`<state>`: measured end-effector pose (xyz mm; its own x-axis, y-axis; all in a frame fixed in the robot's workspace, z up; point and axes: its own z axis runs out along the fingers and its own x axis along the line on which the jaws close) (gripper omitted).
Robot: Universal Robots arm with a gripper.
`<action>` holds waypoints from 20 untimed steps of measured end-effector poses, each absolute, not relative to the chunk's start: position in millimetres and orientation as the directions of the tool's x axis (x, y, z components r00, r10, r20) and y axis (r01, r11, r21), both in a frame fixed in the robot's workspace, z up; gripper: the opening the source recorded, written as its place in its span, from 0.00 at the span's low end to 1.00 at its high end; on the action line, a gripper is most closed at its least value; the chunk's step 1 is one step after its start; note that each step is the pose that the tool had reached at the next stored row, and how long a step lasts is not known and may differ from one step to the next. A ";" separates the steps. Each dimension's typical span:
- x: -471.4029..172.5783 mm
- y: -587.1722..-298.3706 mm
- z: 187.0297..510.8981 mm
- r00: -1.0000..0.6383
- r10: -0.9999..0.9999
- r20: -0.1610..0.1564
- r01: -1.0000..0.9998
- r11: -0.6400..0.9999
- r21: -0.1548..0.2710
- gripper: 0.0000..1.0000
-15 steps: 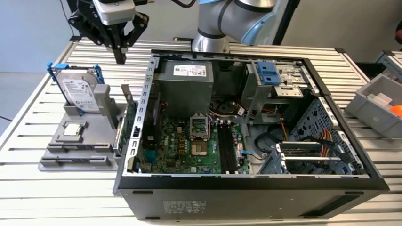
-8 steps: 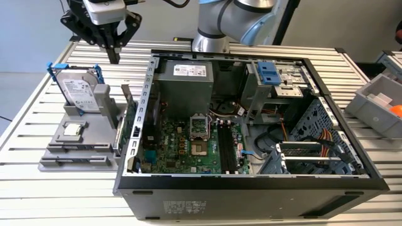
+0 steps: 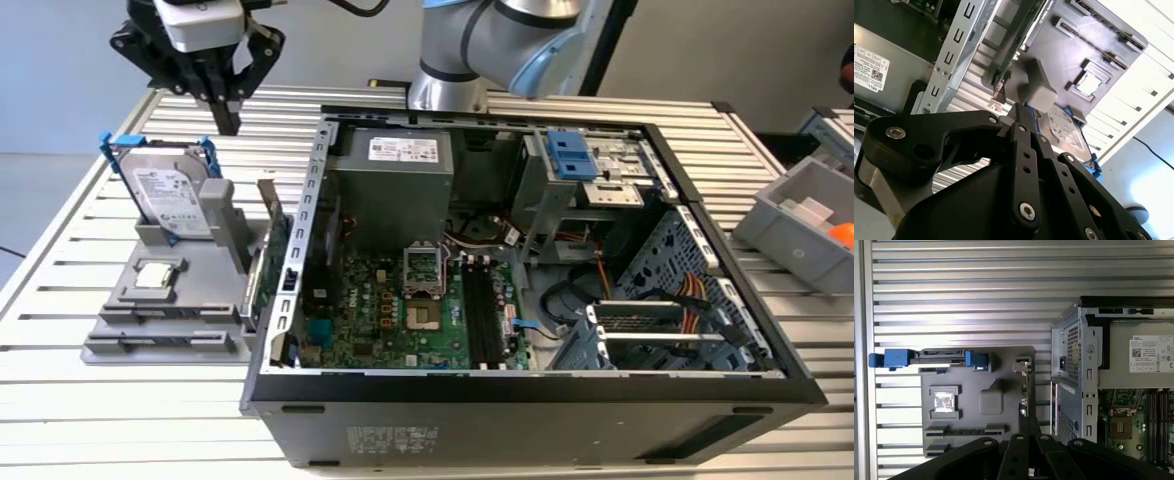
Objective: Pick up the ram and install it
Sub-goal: 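Reach for the ram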
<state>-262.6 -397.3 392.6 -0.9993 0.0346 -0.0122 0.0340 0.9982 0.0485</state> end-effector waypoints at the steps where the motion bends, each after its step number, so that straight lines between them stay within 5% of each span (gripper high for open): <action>1: -264.2 -397.3 392.6 -0.999 0.035 -0.012 0.034 0.998 0.049 0.00; 20: -292.4 -397.3 392.6 -0.999 0.035 -0.012 0.034 0.998 0.048 0.00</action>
